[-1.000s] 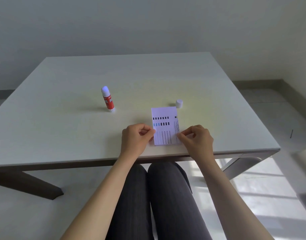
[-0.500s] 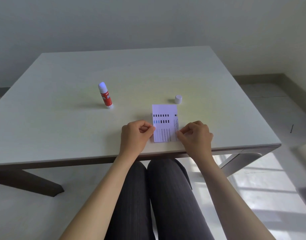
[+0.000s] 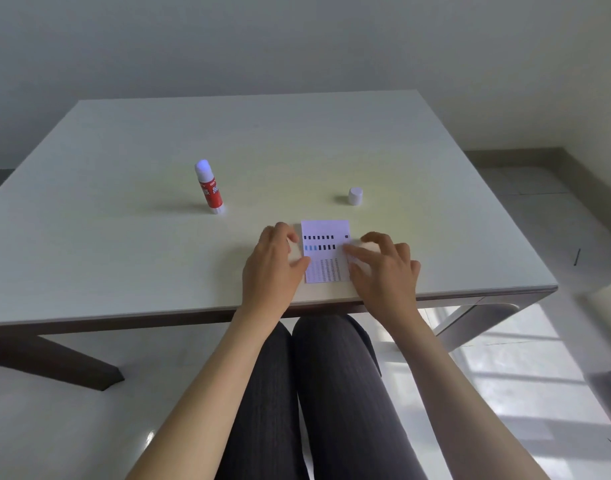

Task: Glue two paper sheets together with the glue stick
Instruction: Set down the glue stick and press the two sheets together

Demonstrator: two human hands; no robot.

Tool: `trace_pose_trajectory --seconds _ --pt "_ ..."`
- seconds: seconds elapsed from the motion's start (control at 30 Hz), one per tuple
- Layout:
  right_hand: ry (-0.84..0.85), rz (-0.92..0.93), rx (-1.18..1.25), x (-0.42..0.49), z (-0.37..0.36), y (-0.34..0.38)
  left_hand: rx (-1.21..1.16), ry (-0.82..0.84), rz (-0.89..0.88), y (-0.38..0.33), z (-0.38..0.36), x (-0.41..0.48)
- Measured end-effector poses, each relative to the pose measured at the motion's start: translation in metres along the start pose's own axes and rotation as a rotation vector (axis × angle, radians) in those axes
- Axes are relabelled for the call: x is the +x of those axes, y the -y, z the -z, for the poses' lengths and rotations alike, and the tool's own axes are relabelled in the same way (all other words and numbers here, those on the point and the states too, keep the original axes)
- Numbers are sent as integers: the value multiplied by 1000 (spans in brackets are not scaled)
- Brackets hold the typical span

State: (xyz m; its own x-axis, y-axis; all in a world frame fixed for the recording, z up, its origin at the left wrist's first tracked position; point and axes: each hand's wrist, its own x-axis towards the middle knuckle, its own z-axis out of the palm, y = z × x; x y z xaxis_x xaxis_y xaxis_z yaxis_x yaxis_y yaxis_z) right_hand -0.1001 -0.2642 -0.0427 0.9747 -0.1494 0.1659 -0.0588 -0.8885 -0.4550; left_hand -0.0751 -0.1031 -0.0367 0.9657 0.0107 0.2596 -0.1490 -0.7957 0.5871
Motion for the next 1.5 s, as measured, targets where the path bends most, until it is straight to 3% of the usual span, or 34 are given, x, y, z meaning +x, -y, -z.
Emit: trace_pose_trajectory --seconds 0.17,0.3,0.7,0.87,1.07,1.2,1.37,1.5 --pt "11 161 -130 -7 -7 -2 293 292 -343 15 8 21" --pt "101 217 -116 -1 -8 -2 318 472 -337 31 17 34" --pt "87 298 -154 5 -30 38 247 513 -190 70 40 36" --pt "227 541 -188 -9 -37 48 234 490 -189 71 39 35" --pt "333 346 -317 48 -27 47 233 504 -188 71 39 35" --pt "398 532 -252 22 -42 53 233 493 -195 73 38 35" --pt "409 330 -362 57 -26 44 217 488 -182 71 39 35" --pt "423 560 -297 18 -44 52 213 482 -185 71 39 34"
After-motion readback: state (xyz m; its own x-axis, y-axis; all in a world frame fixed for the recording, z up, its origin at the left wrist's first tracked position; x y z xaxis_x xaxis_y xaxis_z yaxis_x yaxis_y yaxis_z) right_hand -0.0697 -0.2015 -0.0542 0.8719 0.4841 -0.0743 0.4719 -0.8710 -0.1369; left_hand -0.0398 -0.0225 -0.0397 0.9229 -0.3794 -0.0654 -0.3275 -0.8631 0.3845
